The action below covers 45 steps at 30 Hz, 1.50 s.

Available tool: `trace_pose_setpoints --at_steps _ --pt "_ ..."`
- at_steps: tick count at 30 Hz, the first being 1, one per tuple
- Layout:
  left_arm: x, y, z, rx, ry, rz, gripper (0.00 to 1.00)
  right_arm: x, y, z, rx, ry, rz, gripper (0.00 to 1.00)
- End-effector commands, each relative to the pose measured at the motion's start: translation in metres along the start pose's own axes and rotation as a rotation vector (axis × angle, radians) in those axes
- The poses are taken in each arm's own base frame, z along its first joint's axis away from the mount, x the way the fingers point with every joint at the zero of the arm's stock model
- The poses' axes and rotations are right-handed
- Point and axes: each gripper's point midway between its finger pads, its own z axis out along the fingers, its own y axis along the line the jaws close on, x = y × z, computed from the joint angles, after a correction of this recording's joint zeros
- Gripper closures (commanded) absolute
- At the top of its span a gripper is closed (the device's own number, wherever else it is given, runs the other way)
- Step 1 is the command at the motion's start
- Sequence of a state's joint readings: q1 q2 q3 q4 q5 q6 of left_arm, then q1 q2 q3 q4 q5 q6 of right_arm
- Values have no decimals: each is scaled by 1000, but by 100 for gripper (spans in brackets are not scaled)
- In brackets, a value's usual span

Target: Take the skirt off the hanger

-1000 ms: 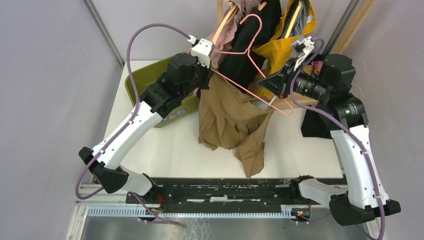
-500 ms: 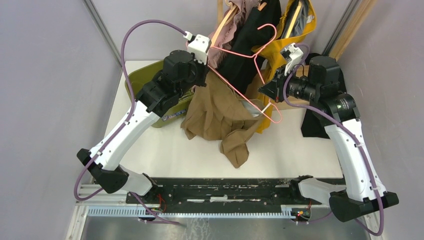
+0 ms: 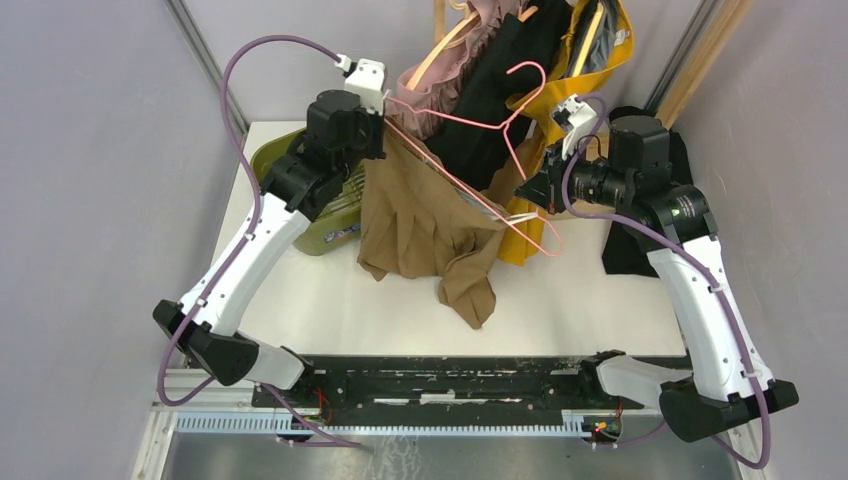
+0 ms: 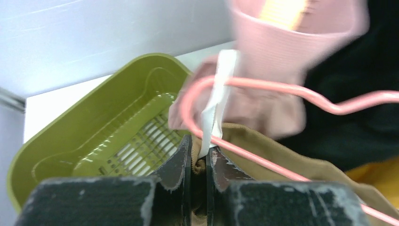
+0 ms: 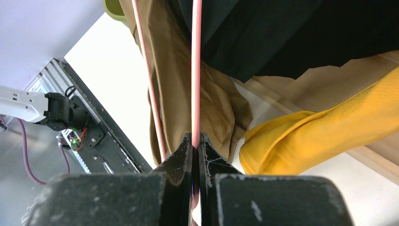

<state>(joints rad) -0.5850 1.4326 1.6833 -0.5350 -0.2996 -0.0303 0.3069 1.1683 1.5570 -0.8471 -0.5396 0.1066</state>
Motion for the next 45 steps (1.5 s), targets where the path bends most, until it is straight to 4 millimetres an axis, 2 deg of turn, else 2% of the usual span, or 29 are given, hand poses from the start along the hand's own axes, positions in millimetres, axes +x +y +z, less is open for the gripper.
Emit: trace_pose_setpoints --at_steps 1,7,11,13,15,18,21,29,33,39,41,45 --pt "-69 52 -21 -151 -218 20 97 -7 8 -12 1 -32 -43 99" --pt "-77 58 -23 -166 -242 10 97 -18 10 -12 -5 -51 -58 99" --pt "-69 54 -20 -137 -228 -11 97 -30 10 -11 0 -80 -68 99" --pt "-58 46 -15 -101 -208 -36 97 -40 8 -9 11 -107 -73 99" --pt "-47 34 -10 -49 -185 -71 97 -58 6 -6 19 -169 -84 99" --pt "-25 12 2 48 -134 -127 97 -86 10 -1 -14 -257 -79 99" --pt "-10 1 10 94 -99 -146 97 -104 18 7 -75 -303 -67 99" --pt "0 -24 19 201 -74 -205 97 -132 33 17 -170 -365 -55 99" --pt "1 -34 20 237 -65 -234 97 -148 39 29 -217 -409 -47 99" --pt "2 -46 17 271 -51 -239 97 -156 47 68 -264 -420 -63 99" --pt "3 -49 15 283 -46 -247 97 -161 54 80 -293 -426 -67 99" --pt "10 -53 13 294 -30 -250 97 -185 74 89 -382 -495 -43 99"
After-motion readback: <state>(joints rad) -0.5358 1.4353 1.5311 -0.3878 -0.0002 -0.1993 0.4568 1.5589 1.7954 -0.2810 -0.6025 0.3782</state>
